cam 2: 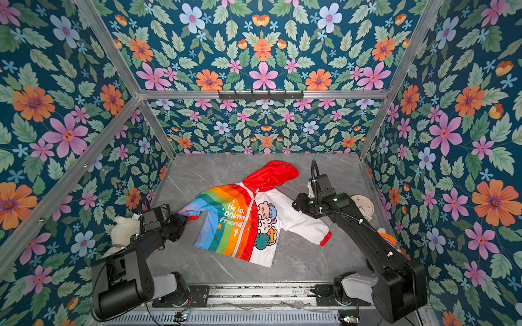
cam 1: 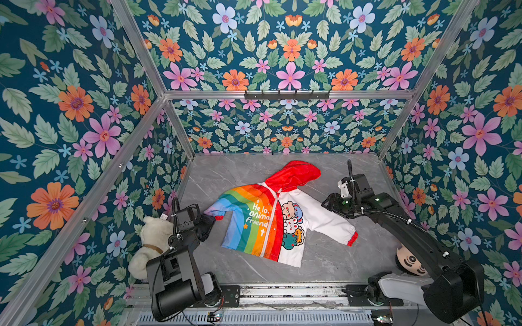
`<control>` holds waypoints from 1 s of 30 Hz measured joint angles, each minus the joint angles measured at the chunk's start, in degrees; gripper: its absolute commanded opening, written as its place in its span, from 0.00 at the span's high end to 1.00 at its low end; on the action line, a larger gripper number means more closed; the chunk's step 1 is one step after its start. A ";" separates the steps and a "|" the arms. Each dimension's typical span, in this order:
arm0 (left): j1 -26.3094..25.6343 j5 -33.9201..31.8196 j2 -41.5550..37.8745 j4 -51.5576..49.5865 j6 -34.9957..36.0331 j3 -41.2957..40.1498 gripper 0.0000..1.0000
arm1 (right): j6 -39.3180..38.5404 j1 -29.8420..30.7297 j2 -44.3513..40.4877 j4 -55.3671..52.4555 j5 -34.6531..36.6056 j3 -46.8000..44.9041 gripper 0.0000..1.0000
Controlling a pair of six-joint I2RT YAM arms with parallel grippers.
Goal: Unzip the jacket
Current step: Flatten out the jacket at the center of the board.
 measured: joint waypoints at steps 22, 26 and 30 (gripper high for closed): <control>0.07 0.42 8.94 1.75 5.53 14.03 1.00 | -0.07 0.00 -2.01 0.31 0.07 -0.63 0.44; -6.51 -5.42 5.75 -5.51 12.81 22.64 1.00 | -0.26 0.20 -0.74 0.72 -0.48 -0.48 0.45; -18.49 -14.88 4.81 -11.65 23.61 32.04 1.00 | -0.46 2.14 1.31 1.29 -1.07 1.03 0.44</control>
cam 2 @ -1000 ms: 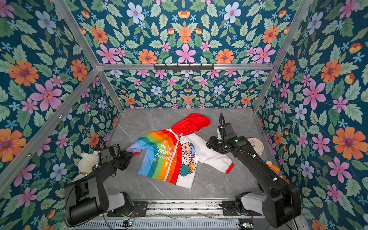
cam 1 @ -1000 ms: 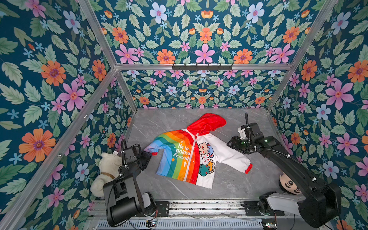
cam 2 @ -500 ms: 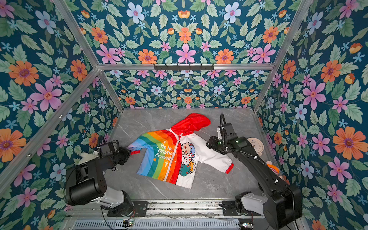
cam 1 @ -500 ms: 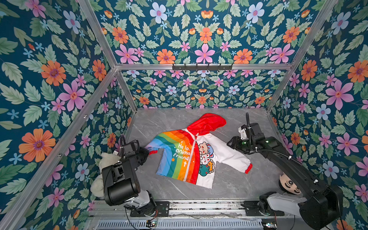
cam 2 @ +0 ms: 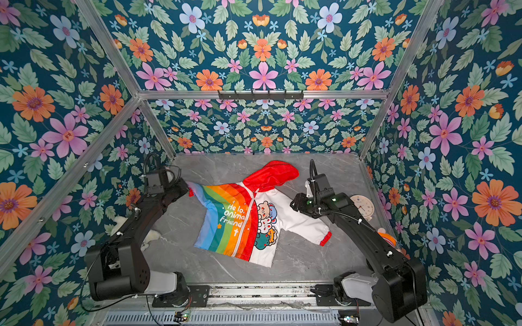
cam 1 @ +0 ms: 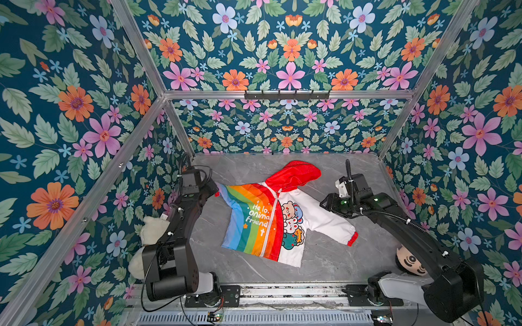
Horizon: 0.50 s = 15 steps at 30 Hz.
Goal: Unzip the jacket
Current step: Flatten out the jacket at the center of the board.
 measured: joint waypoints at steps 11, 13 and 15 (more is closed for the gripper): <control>-33.68 -27.32 3.61 -5.97 29.57 6.16 0.93 | 3.15 -1.88 -3.10 2.82 2.12 -1.84 0.45; -38.97 -31.45 6.36 -6.36 32.83 6.32 0.73 | 4.87 -5.90 -6.08 3.23 2.71 -4.81 0.45; -43.54 -34.84 9.99 -7.45 35.36 6.43 0.36 | 6.34 -9.53 -8.81 2.69 3.56 -6.97 0.45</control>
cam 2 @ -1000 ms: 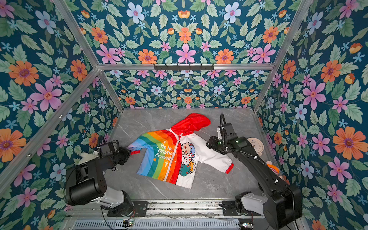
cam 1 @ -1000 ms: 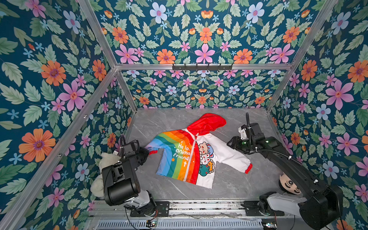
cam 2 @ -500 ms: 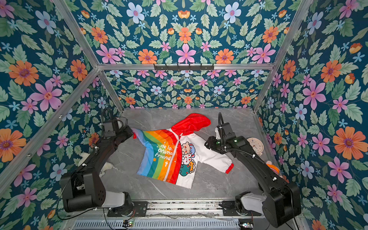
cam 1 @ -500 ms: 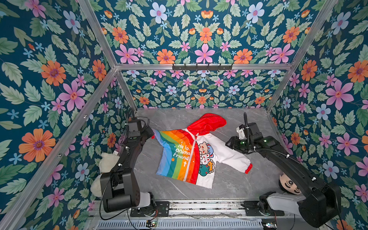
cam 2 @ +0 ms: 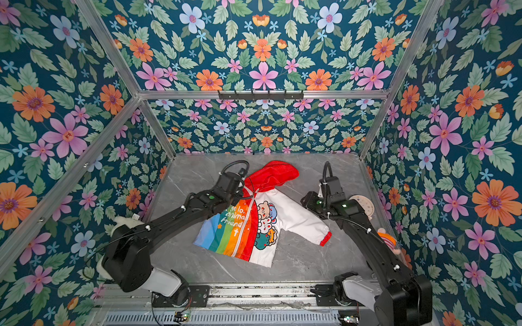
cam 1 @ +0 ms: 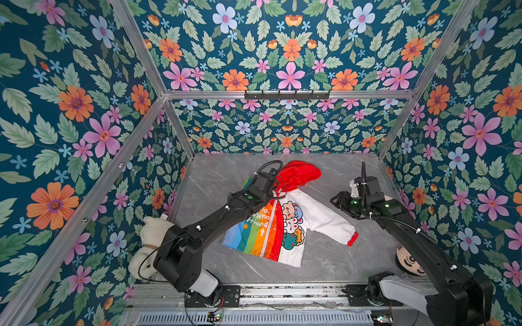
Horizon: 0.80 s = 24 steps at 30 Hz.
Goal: Unzip the jacket
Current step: Flatten out the jacket at the center of the board.
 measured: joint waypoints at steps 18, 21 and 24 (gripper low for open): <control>-6.51 2.80 -12.57 -0.46 -25.97 -7.76 0.07 | -1.60 2.03 5.27 0.50 -4.61 1.27 0.45; -3.74 5.60 -13.20 1.22 -37.33 -11.87 0.14 | -1.99 6.97 8.11 2.29 -4.87 2.67 0.45; 0.11 9.53 -14.80 4.52 -46.05 -18.08 0.22 | -3.21 12.79 9.94 4.57 -4.02 3.13 0.45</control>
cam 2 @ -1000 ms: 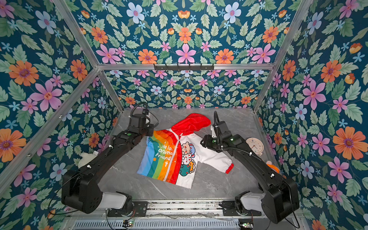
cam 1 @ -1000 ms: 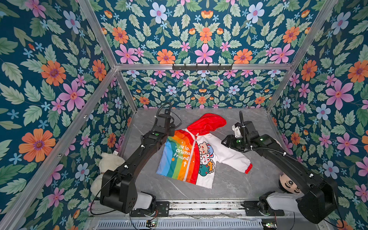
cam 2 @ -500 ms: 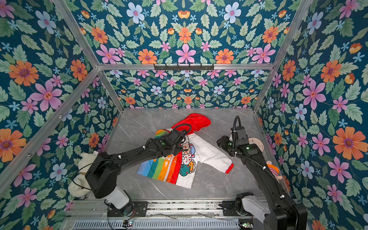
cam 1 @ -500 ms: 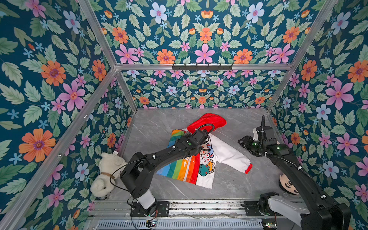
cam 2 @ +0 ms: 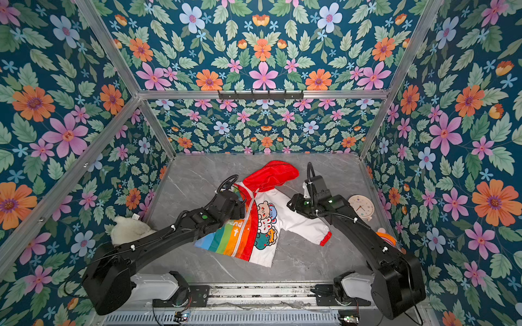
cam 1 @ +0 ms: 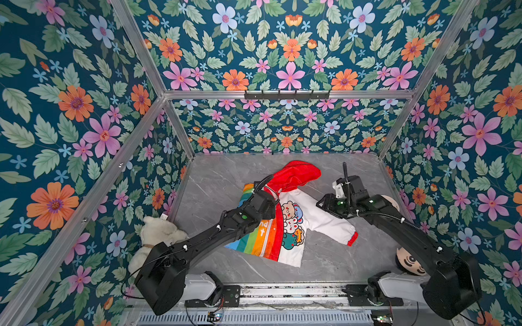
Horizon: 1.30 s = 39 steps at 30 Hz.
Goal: Unzip the jacket
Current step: Flatten out the jacket at the center of the board.
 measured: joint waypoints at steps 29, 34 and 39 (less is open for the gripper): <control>12.26 17.97 11.19 12.07 -11.15 -2.54 0.62 | -2.60 12.44 8.28 14.93 9.66 -0.09 0.47; 12.26 16.15 13.31 9.18 -10.47 -0.44 0.59 | -2.58 12.44 8.28 14.71 9.66 -0.07 0.47; 12.26 14.73 14.32 7.54 -9.66 0.33 0.60 | -2.56 12.44 8.24 14.40 9.64 0.04 0.47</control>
